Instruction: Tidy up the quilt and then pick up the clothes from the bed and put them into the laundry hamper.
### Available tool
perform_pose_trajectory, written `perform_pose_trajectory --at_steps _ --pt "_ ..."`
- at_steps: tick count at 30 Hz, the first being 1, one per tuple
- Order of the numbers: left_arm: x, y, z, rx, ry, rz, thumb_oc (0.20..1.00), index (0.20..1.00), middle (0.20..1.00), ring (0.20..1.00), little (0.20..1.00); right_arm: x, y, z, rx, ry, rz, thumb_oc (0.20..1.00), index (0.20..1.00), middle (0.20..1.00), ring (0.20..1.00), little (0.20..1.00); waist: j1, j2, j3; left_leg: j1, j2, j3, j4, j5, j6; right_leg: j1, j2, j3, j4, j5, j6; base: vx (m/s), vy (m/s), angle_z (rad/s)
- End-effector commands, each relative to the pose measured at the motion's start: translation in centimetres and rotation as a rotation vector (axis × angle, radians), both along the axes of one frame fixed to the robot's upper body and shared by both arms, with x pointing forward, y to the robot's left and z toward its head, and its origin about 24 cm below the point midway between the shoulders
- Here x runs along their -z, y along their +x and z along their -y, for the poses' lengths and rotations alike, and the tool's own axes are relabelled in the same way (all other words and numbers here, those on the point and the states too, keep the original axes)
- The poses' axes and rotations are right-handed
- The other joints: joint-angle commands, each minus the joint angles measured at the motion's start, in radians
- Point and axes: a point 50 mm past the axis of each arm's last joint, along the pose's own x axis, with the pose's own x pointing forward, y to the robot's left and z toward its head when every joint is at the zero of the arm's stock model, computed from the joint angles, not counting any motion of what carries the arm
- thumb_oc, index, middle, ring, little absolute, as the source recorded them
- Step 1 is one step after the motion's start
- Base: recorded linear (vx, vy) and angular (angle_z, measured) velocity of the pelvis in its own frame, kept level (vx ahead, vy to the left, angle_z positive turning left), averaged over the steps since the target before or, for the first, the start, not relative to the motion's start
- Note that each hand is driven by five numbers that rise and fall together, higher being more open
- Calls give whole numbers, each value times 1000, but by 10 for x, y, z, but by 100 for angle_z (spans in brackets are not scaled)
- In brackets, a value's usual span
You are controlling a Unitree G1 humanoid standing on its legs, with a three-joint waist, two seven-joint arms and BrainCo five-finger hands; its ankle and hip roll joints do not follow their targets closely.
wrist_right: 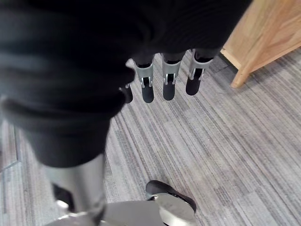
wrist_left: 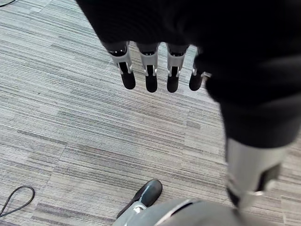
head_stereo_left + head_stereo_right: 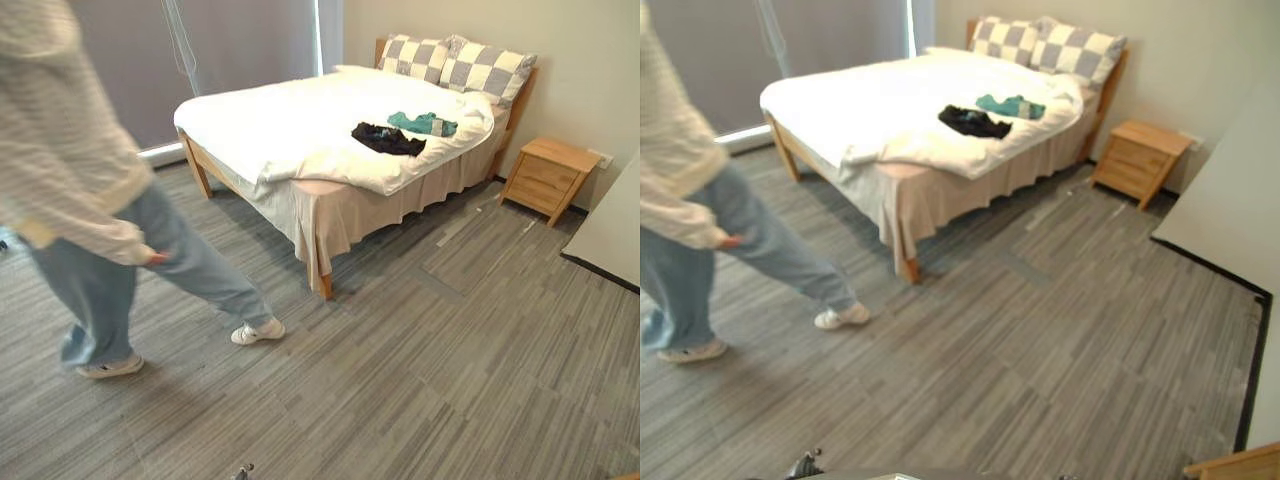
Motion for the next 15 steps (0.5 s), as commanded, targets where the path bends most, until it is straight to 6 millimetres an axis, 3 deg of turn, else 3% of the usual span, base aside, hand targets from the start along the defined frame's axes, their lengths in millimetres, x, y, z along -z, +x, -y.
perform_pose_trajectory --at_steps 1,15 --pt "-7 28 -6 59 32 60 1000 1000 1000 1000 1000 -3 20 5 -22 -19 37 1000 1000 1000 1000 1000 -20 -2 58 72 13 -18 -20 -98 -58 74 -96 24 -125 25 130 3 1 4" --pt "-10 38 -5 35 7 104 1000 1000 1000 1000 1000 -7 33 11 -15 -35 69 1000 1000 1000 1000 1000 -16 6 100 52 4 -15 -16 -101 -45 27 -94 57 -106 26 134 5 17 -4"
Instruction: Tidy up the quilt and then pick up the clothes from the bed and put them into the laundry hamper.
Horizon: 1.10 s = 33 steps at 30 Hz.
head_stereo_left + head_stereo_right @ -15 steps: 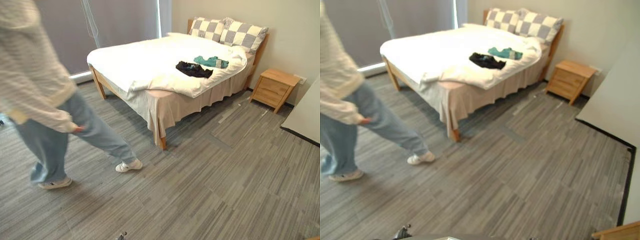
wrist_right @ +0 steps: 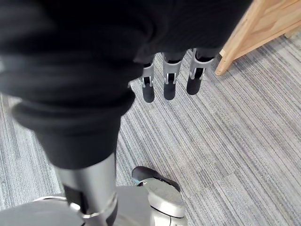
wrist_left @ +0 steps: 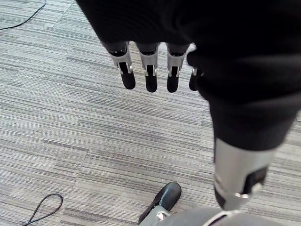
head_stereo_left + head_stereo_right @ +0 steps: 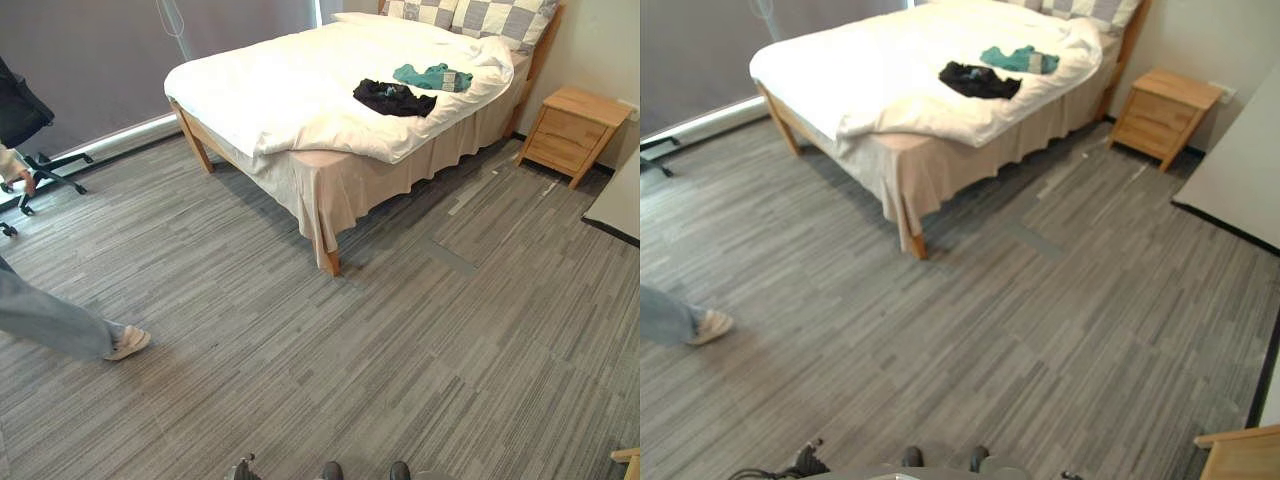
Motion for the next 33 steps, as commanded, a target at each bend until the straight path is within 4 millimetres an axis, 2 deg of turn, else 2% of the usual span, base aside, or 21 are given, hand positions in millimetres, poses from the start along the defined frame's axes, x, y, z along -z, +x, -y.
perform_pose_trajectory --at_steps 1,3,6,8,9,10,12,14,16,18,19,21,22,23,25,26,27,28,29,31,33 --pt "-9 32 -5 -40 -22 103 1000 1000 1000 1000 1000 -5 28 3 -32 -20 65 1000 1000 1000 1000 1000 -11 -33 24 26 1 -37 3 -108 -30 -39 -94 54 15 -23 140 31 62 -25" --pt "-11 36 -8 -78 -33 121 1000 1000 1000 1000 1000 -6 32 3 -31 -11 77 1000 1000 1000 1000 1000 -3 -34 40 22 0 -43 12 -122 -12 -90 -83 53 133 -47 156 49 90 -17" --pt "-11 34 -10 -123 -35 117 1000 1000 1000 1000 1000 -7 35 3 -32 -3 82 1000 1000 1000 1000 1000 -2 -24 76 62 3 -32 11 -150 15 -248 -91 35 450 43 222 77 106 -24" --pt "-11 35 -12 -148 -36 115 1000 1000 1000 1000 1000 -7 38 1 -16 4 100 1000 1000 1000 1000 1000 -10 -15 97 115 18 -29 0 -168 16 -334 -108 -3 594 80 231 207 66 -33" --pt "-11 35 -12 -148 -36 115 1000 1000 1000 1000 1000 -8 38 1 -16 4 100 1000 1000 1000 1000 1000 -11 -17 97 115 16 -29 1 -168 16 -335 -110 -3 599 77 231 338 38 -29" --pt "-12 37 -14 -157 -37 122 1000 1000 1000 1000 1000 -7 37 0 -6 11 104 1000 1000 1000 1000 1000 -16 -17 102 135 22 -31 -4 -179 12 -363 -122 -29 590 73 229 512 -66 4" --pt "-15 45 -14 -126 -34 145 1000 1000 1000 1000 1000 -5 27 -1 13 15 87 1000 1000 1000 1000 1000 -55 -41 110 182 7 -65 -7 -230 -24 -361 -137 -52 262 41 200 685 -149 18" --pt "-16 51 -13 -96 -24 155 1000 1000 1000 1000 1000 -4 22 2 34 9 75 1000 1000 1000 1000 1000 -94 -38 118 215 30 -85 -7 -257 -66 -372 -163 -36 6 99 206 596 -210 88" --pt "-15 49 -12 -65 -17 137 1000 1000 1000 1000 1000 -2 9 4 54 11 39 1000 1000 1000 1000 1000 -136 -15 110 292 75 -94 -7 -272 -105 -432 -188 1 -32 156 221 828 -281 70" --pt "-15 47 -14 -52 -7 130 1000 1000 1000 1000 1000 -1 0 6 63 7 14 1000 1000 1000 1000 1000 -133 -12 105 294 87 -103 15 -267 -109 -421 -185 -3 -27 162 213 573 -232 37" --pt "-14 45 -15 -60 -1 124 1000 1000 1000 1000 1000 -2 -1 9 57 -1 6 1000 1000 1000 1000 1000 -140 -1 105 294 112 -114 81 -219 -122 -406 -167 -17 -4 165 193 623 -332 47" --pt "-14 44 -14 -105 -19 138 1000 1000 1000 1000 1000 -4 0 15 47 -21 1 1000 1000 1000 1000 1000 -143 15 97 217 160 -105 313 -23 -147 -365 -116 -21 31 137 138 542 -344 16" --pt "-14 44 -14 -105 -18 138 1000 1000 1000 1000 1000 -4 0 15 47 -21 1 1000 1000 1000 1000 1000 -144 13 95 214 158 -107 312 -21 -147 -367 -119 -21 30 138 138 579 -520 -5" --pt "-17 47 -20 -132 -8 160 1000 1000 1000 1000 1000 -5 4 17 25 -34 18 1000 1000 1000 1000 1000 -109 -21 123 39 161 -131 661 109 -131 -269 -85 -34 15 98 71 512 -538 7" --pt "-22 56 -24 -156 6 204 1000 1000 1000 1000 1000 -12 30 23 36 -51 113 1000 1000 1000 1000 1000 -77 -63 154 -68 165 -96 814 94 -99 -191 -75 -24 -22 69 38 512 -474 -7" --pt "-22 57 -24 -156 7 204 1000 1000 1000 1000 1000 -12 30 22 36 -51 113 1000 1000 1000 1000 1000 -78 -66 153 -70 163 -96 814 96 -98 -192 -78 -24 -22 70 38 541 -233 -39" --pt "-24 64 -23 -183 1 240 1000 1000 1000 1000 1000 -17 46 25 18 -63 156 1000 1000 1000 1000 1000 -43 -87 167 -161 132 -69 821 13 -84 -118 -77 -8 -52 34 34 365 -115 -41" --pt "-24 64 -23 -183 1 240 1000 1000 1000 1000 1000 -17 46 24 18 -62 157 1000 1000 1000 1000 1000 -44 -90 166 -162 130 -69 819 15 -83 -119 -79 -8 -52 35 34 767 -139 -16" --pt "-25 67 -20 -215 -16 271 1000 1000 1000 1000 1000 -19 52 27 -1 -75 173 1000 1000 1000 1000 1000 -12 -92 164 -272 87 -19 715 -28 -89 -36 -77 4 -87 4 43 623 -3 -2" --pt "-24 63 -18 -232 -23 267 1000 1000 1000 1000 1000 -21 56 28 -8 -81 189 1000 1000 1000 1000 1000 15 -80 147 -327 61 51 458 -27 -80 36 -67 9 -114 -31 62 768 67 8" --pt "-20 56 -16 -239 -29 245 1000 1000 1000 1000 1000 -21 54 28 -12 -84 190 1000 1000 1000 1000 1000 37 -59 124 -340 57 145 207 36 -93 106 -35 3 -126 -74 70 658 101 -13"
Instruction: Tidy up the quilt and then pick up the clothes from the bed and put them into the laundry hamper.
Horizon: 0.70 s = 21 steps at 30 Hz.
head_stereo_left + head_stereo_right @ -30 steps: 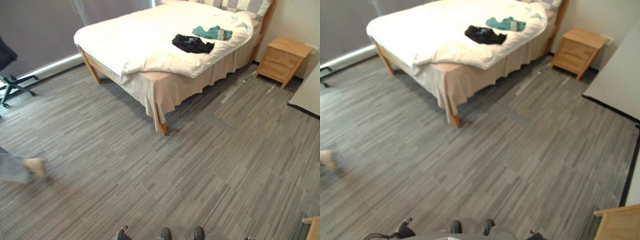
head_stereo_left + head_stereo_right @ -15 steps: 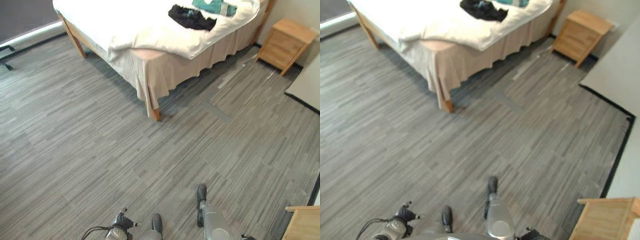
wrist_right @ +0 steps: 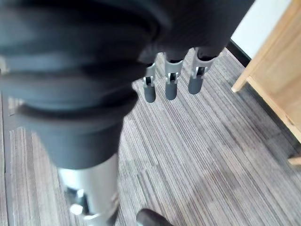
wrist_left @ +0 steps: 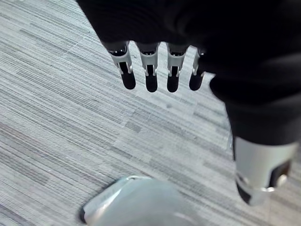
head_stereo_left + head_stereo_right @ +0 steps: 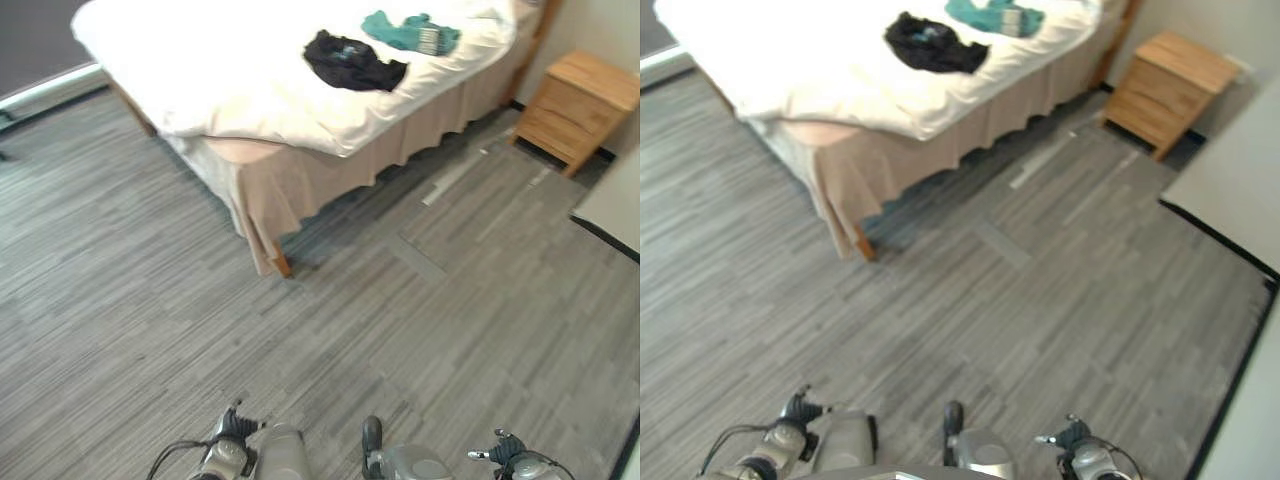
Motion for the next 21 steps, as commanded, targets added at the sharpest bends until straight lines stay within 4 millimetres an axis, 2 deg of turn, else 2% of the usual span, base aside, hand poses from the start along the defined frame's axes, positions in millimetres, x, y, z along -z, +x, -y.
perform_pose_trajectory --at_steps 1,2,3,4,5,6,7,8,9,10,11,12,13,14,15,16,18,19,20,21 --pt "3 -11 -3 -39 12 -19 1000 1000 1000 1000 1000 1 -14 6 18 -14 4 1000 1000 1000 1000 1000 18 63 12 -23 16 126 -178 147 29 55 12 33 26 -133 121 627 81 -31" --pt "5 -16 -4 -40 14 -38 1000 1000 1000 1000 1000 2 -16 4 21 -8 -2 1000 1000 1000 1000 1000 25 53 12 -4 25 174 -235 158 31 98 14 29 41 -164 124 433 53 -24" --pt "5 -16 -4 -40 14 -37 1000 1000 1000 1000 1000 2 -16 4 21 -8 -2 1000 1000 1000 1000 1000 26 53 13 -3 25 175 -235 158 31 99 14 29 41 -164 124 691 74 -18" --pt "10 -35 -7 -61 8 -102 1000 1000 1000 1000 1000 6 -21 -2 10 8 -29 1000 1000 1000 1000 1000 39 50 -19 58 16 189 -258 139 69 111 39 24 123 -191 132 456 46 -24" --pt "10 -35 -7 -61 9 -102 1000 1000 1000 1000 1000 6 -21 -2 10 8 -29 1000 1000 1000 1000 1000 39 49 -18 59 16 190 -258 139 70 111 38 24 125 -193 132 792 55 -43" --pt "12 -43 -10 -57 19 -134 1000 1000 1000 1000 1000 10 -26 -12 1 34 -47 1000 1000 1000 1000 1000 53 18 -24 93 -16 174 -239 108 111 65 21 1 350 -111 216 494 41 -69" --pt "12 -46 -13 -48 30 -151 1000 1000 1000 1000 1000 11 -28 -16 -11 49 -54 1000 1000 1000 1000 1000 47 10 -22 128 -25 182 -249 91 125 28 3 -2 468 -25 276 643 72 -64" --pt "11 -44 -16 -50 40 -145 1000 1000 1000 1000 1000 10 -23 -17 -6 57 -34 1000 1000 1000 1000 1000 33 21 -14 164 -21 171 -264 82 133 -39 1 14 600 32 293 460 90 -30" --pt "9 -39 -19 -58 44 -128 1000 1000 1000 1000 1000 8 -14 -19 -3 66 -4 1000 1000 1000 1000 1000 20 39 -1 208 -12 149 -283 72 140 -134 -7 27 708 55 294 474 53 21" --pt "8 -36 -20 -57 48 -121 1000 1000 1000 1000 1000 8 -12 -22 -4 71 5 1000 1000 1000 1000 1000 13 44 5 237 -12 128 -294 67 141 -171 -33 12 717 31 293 324 21 71" --pt "8 -36 -20 -57 48 -121 1000 1000 1000 1000 1000 8 -12 -22 -4 71 5 1000 1000 1000 1000 1000 13 44 5 237 -12 127 -294 67 141 -171 -34 12 717 31 293 351 -31 91" --pt "6 -33 -22 -53 56 -113 1000 1000 1000 1000 1000 8 -12 -23 -1 77 7 1000 1000 1000 1000 1000 7 48 10 267 -7 110 -308 60 133 -199 -61 -4 664 3 271 528 -118 94" --pt "3 -24 -24 -31 67 -90 1000 1000 1000 1000 1000 9 -12 -24 -7 77 6 1000 1000 1000 1000 1000 -10 57 13 307 -5 69 -316 38 112 -212 -105 -21 490 -69 226 728 -203 85" --pt "2 -23 -24 -19 72 -89 1000 1000 1000 1000 1000 9 -13 -23 -9 73 1 1000 1000 1000 1000 1000 -21 57 10 324 -11 45 -323 27 101 -217 -106 1 364 -66 216 777 -277 74" --pt "1 -18 -23 4 77 -77 1000 1000 1000 1000 1000 8 -12 -20 -1 70 2 1000 1000 1000 1000 1000 -41 55 6 350 -20 6 -323 2 88 -224 -109 64 217 -39 219 569 -282 113" --pt "-1 -11 -22 25 81 -62 1000 1000 1000 1000 1000 7 -13 -18 11 70 4 1000 1000 1000 1000 1000 -57 50 4 365 -17 -20 -320 -13 77 -230 -117 124 131 -1 235 369 -197 127" --pt "-1 -11 -22 25 81 -62 1000 1000 1000 1000 1000 7 -13 -18 11 70 4 1000 1000 1000 1000 1000 -57 50 4 364 -17 -20 -320 -13 77 -231 -117 124 131 -1 235 276 -186 163" --pt "-4 -3 -21 57 90 -38 1000 1000 1000 1000 1000 10 -23 -14 37 75 -32 1000 1000 1000 1000 1000 -74 37 -8 395 -6 -64 -281 -67 65 -251 -107 244 144 13 243 408 -274 120" --pt "-4 -3 -21 57 91 -38 1000 1000 1000 1000 1000 10 -23 -14 37 76 -32 1000 1000 1000 1000 1000 -73 36 -10 391 -7 -63 -279 -67 65 -255 -108 246 144 14 243 576 -493 98" --pt "-3 -6 -21 24 78 -34 1000 1000 1000 1000 1000 11 -26 -15 46 80 -41 1000 1000 1000 1000 1000 -74 44 -17 380 7 -94 -242 -65 57 -239 -92 216 156 8 223 242 -315 111"
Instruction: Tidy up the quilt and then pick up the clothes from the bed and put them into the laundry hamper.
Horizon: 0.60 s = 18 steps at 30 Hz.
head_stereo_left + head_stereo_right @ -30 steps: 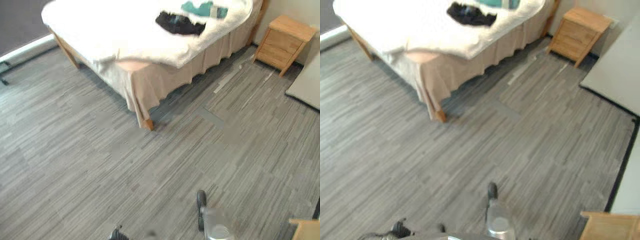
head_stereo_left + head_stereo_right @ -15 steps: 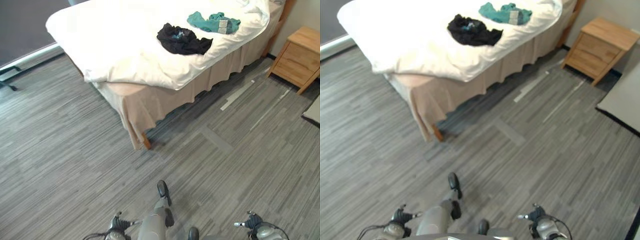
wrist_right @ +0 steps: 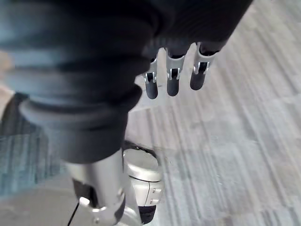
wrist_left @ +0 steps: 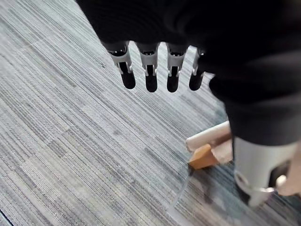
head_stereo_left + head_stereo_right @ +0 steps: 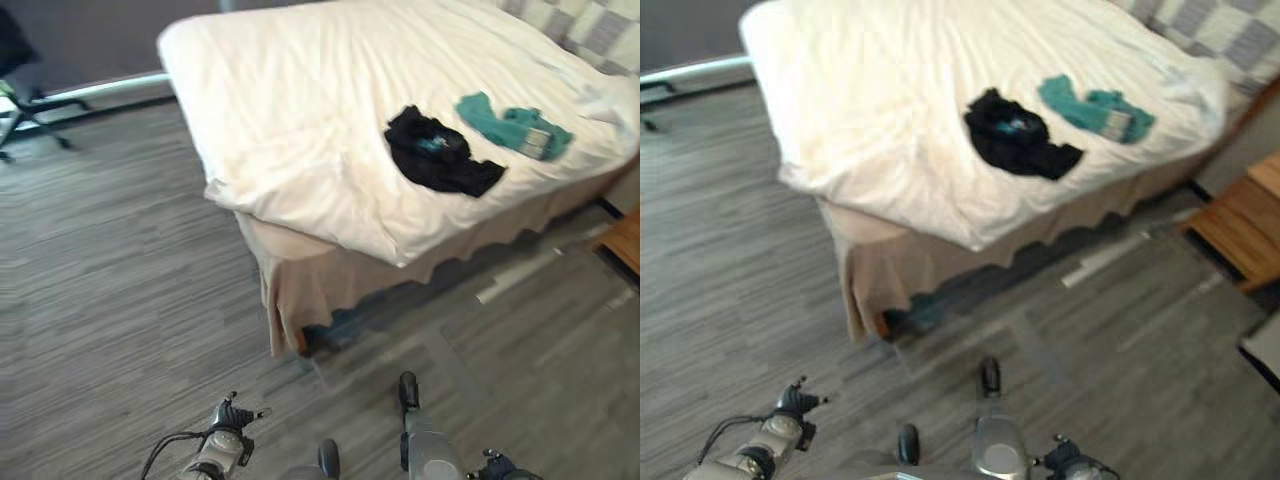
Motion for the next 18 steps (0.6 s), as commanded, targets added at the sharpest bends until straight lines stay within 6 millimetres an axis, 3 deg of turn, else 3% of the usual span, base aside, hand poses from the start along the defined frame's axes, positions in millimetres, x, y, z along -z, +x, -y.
perform_pose_trajectory --at_steps 1,3,5,7,8,9,11,15,16,17,18 --pt "-4 12 4 -21 -10 63 1000 1000 1000 1000 1000 -8 21 15 52 -24 60 1000 1000 1000 1000 1000 -19 24 38 -43 156 72 65 8 -103 133 22 -34 -115 -12 32 282 -396 126" --pt "-7 21 6 -43 -24 101 1000 1000 1000 1000 1000 -9 18 23 84 -47 58 1000 1000 1000 1000 1000 -28 23 48 -100 172 94 123 38 -121 174 -1 -98 -162 -14 18 113 -198 94" --pt "-14 32 3 -65 -19 163 1000 1000 1000 1000 1000 -11 14 31 107 -73 51 1000 1000 1000 1000 1000 -30 35 49 -134 176 132 98 59 -123 206 -10 -149 -178 -26 15 68 -88 98" --pt "-21 43 -1 -113 -23 233 1000 1000 1000 1000 1000 -12 13 35 117 -84 58 1000 1000 1000 1000 1000 -31 41 55 -150 187 160 86 82 -130 209 -15 -166 -170 -30 14 28 -15 70" --pt "-39 61 -11 -198 -36 387 1000 1000 1000 1000 1000 -13 11 38 135 -97 69 1000 1000 1000 1000 1000 -36 64 50 -136 204 202 29 103 -135 205 -8 -191 -158 -44 11 35 19 65" --pt "-38 61 -11 -199 -36 386 1000 1000 1000 1000 1000 -13 10 38 135 -97 68 1000 1000 1000 1000 1000 -36 65 50 -134 204 202 27 104 -135 205 -8 -191 -158 -45 11 55 26 54" --pt "-82 88 -33 -261 -3 677 1000 1000 1000 1000 1000 -11 2 35 146 -95 74 1000 1000 1000 1000 1000 -40 82 44 -109 211 197 -26 118 -146 206 -3 -215 -142 -55 17 62 25 3" --pt "-169 129 -48 -92 121 1042 1000 1000 1000 1000 1000 -10 -2 29 148 -67 98 1000 1000 1000 1000 1000 -40 79 52 -95 213 212 -36 119 -151 199 -5 -214 -126 -58 22 39 22 1" --pt "-169 129 -48 -92 122 1043 1000 1000 1000 1000 1000 -10 -2 29 148 -66 98 1000 1000 1000 1000 1000 -39 79 50 -100 213 213 -36 121 -151 195 -5 -213 -128 -54 21 -20 31 -11" --pt "-222 152 -41 50 198 1219 1000 1000 1000 1000 1000 -11 2 28 130 -56 111 1000 1000 1000 1000 1000 -44 75 67 -101 212 214 -35 115 -151 186 -9 -207 -125 -53 27 -42 33 -1" --pt "-239 162 -35 112 231 1262 1000 1000 1000 1000 1000 -11 5 27 121 -52 115 1000 1000 1000 1000 1000 -49 74 74 -104 211 218 -36 115 -152 176 -10 -201 -126 -48 31 -56 49 4"
